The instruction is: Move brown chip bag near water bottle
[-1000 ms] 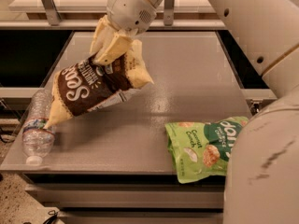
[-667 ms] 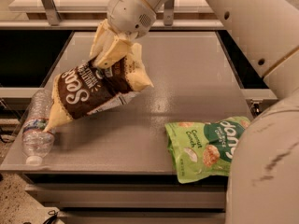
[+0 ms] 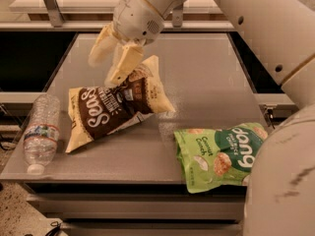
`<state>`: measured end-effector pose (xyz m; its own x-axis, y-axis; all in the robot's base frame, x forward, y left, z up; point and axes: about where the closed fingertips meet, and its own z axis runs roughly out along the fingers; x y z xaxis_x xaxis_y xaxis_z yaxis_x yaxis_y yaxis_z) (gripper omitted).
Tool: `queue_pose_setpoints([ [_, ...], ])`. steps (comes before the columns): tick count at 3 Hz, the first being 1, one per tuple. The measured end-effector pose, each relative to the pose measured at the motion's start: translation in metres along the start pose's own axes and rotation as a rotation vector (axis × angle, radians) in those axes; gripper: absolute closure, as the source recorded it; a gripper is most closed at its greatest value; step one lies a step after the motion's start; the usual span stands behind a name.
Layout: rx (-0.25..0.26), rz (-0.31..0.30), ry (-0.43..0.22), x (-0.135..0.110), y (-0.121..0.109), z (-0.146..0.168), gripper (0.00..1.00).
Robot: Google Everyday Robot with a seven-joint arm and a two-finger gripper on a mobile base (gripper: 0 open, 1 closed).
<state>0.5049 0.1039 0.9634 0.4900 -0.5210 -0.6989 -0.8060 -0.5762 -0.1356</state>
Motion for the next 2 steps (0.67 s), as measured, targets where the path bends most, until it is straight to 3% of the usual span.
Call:
queue_pose_setpoints([
  [1,-0.007,0.001,-0.007,0.0009,0.0014,0.0024,0.0],
  [2,-0.012,-0.002,-0.017,0.0008,0.0012,0.0031,0.0],
])
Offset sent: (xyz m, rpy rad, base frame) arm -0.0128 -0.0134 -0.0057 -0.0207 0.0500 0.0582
